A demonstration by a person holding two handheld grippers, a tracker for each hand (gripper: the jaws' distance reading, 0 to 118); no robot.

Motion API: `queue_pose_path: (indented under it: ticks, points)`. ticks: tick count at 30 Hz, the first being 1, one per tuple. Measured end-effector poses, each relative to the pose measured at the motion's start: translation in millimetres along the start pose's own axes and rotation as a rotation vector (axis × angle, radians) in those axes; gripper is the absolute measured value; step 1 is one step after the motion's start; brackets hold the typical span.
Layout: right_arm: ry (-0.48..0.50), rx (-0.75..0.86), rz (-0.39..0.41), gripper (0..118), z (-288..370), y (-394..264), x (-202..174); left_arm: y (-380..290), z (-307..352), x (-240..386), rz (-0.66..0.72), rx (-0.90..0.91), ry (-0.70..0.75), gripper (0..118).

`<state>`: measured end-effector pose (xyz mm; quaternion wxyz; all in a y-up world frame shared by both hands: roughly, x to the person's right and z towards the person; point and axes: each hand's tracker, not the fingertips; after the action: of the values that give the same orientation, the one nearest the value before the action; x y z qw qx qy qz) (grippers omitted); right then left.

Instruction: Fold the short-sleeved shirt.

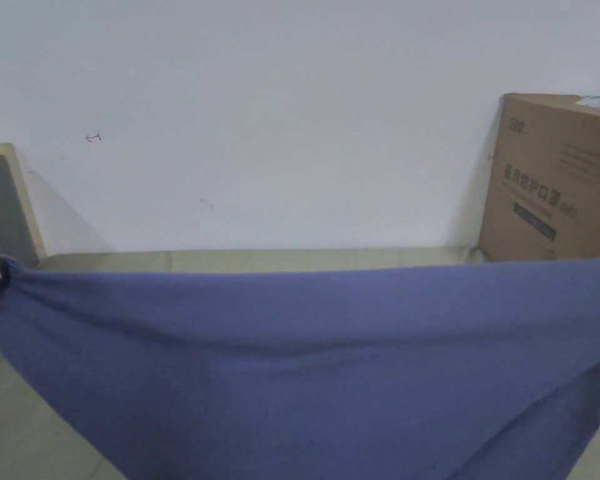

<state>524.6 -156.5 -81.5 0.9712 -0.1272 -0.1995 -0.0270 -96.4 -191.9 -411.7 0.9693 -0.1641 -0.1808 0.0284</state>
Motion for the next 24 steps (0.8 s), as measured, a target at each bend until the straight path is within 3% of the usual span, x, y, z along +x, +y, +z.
queue_pose_path:
  ticks: [7, 12, 18, 24]
  points:
    - [-0.038, 0.171, -0.004, 14, -106.9, 60.9, 10.5, 59.4, -78.3, 33.1, 0.014, 0.062, 0.050, 2]
    - [-0.066, 0.249, 0.034, 14, -164.1, 78.2, 10.7, 78.3, -141.1, 45.2, -0.132, 0.156, 0.128, 2]
    - [-0.108, 0.262, 0.085, 14, -224.9, 31.1, 17.6, 15.8, -190.8, 85.9, -0.338, 0.166, 0.264, 2]
    - [-0.155, 0.102, 0.115, 14, -243.9, -82.8, 9.0, -97.4, -203.8, 97.6, -0.384, 0.084, 0.235, 2]
